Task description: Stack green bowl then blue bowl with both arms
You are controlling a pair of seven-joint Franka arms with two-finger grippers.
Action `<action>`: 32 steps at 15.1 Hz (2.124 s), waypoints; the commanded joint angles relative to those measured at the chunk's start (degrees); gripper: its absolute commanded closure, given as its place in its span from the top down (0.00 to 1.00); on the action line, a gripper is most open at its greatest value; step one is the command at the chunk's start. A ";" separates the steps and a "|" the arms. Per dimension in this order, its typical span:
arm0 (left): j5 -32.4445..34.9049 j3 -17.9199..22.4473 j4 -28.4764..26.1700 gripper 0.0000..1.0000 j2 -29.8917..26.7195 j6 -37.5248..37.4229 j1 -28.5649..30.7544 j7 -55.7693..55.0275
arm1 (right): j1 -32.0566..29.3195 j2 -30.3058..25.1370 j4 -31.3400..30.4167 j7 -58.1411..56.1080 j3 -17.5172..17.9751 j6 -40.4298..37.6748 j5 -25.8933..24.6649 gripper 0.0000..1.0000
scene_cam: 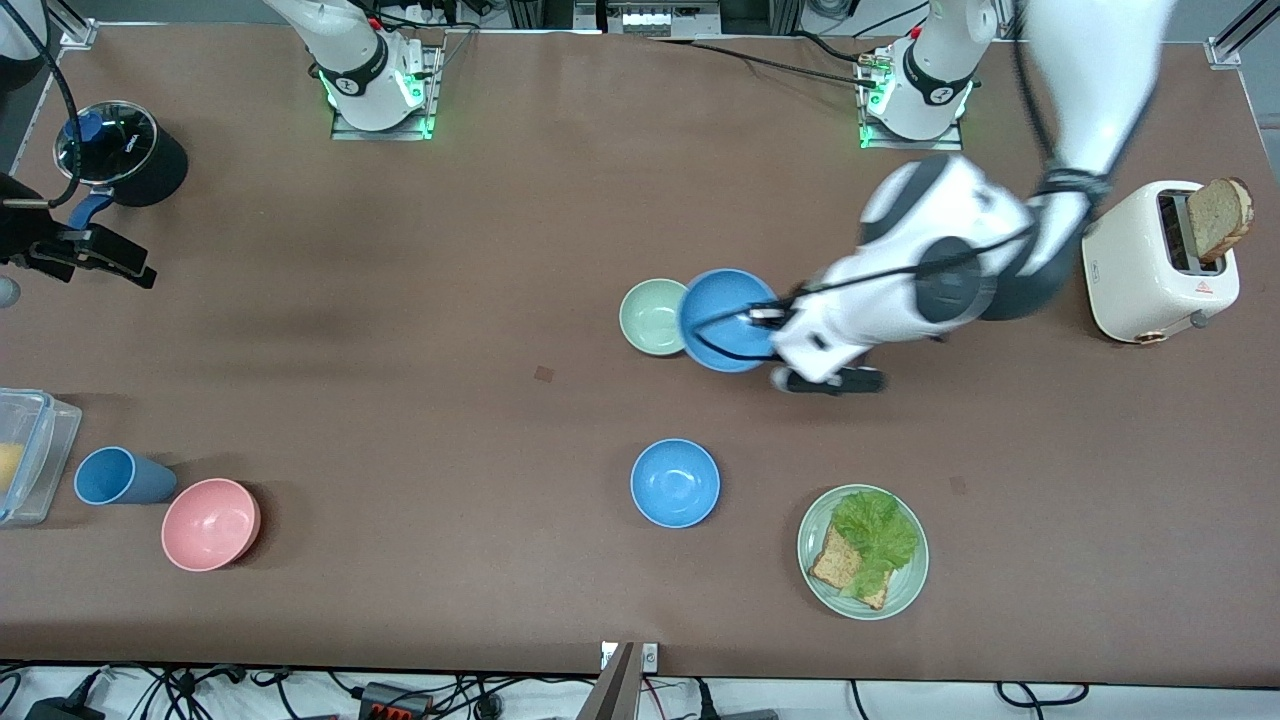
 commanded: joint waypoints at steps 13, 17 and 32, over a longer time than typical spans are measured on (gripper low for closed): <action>8.49 0.18 -16.10 0.01 0.54 18.81 -6.16 -12.70 | 0.22 -1.71 -1.12 -0.47 0.49 -0.23 -0.91 1.00; 8.58 0.35 -16.54 0.01 0.98 20.75 -7.65 -14.19 | 0.22 -2.06 -1.12 -0.47 0.49 -0.58 -0.91 1.00; 14.12 0.09 -14.44 0.43 2.65 20.50 -7.04 -18.24 | 0.66 -1.97 -1.04 -0.39 0.49 -0.31 -0.91 1.00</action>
